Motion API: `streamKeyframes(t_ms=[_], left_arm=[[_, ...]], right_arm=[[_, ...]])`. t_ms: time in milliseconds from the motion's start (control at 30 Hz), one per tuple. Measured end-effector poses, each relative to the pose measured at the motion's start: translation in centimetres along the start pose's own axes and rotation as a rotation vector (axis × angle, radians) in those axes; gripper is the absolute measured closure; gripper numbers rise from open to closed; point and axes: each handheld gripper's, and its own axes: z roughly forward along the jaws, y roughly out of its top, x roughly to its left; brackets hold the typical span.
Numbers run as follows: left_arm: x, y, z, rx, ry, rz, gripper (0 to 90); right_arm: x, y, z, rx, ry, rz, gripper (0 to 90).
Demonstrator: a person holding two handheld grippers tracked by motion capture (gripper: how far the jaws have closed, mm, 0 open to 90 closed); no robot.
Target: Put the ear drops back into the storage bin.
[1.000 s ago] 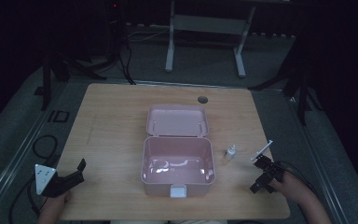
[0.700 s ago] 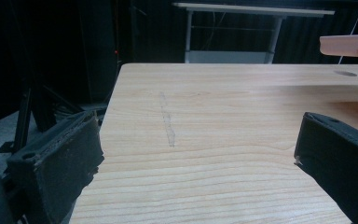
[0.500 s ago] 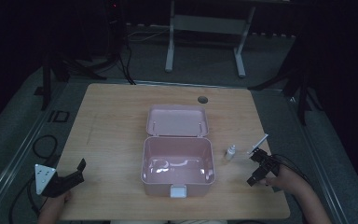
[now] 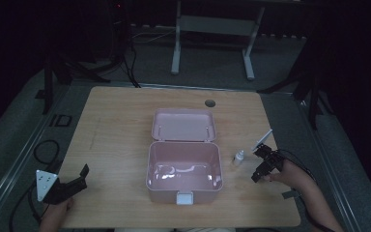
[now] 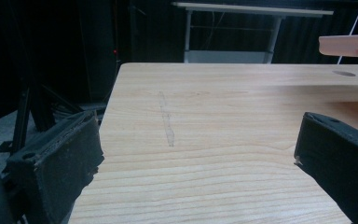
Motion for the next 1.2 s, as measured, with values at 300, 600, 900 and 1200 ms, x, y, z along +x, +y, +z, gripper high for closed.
streamKeyframes(t_ms=[300, 600, 900, 1200], left_arm=[[0.0, 0.0, 0.0, 0.0, -0.002, -0.001, 0.9], [0.0, 0.0, 0.0, 0.0, -0.005, -0.001, 1.0], [0.0, 0.0, 0.0, -0.001, -0.008, -0.001, 1.0], [0.0, 0.0, 0.0, -0.001, -0.009, 0.0, 0.9]], right_arm=[[0.3, 2.6, -0.6, -0.001, -0.001, -0.006, 15.9], [1.1, 4.9, -0.6, 0.0, 0.014, -0.029, 15.9], [2.0, 6.9, -0.1, 0.017, 0.016, -0.054, 17.2], [2.4, 8.2, 0.3, 0.029, 0.003, -0.07, 29.4]])
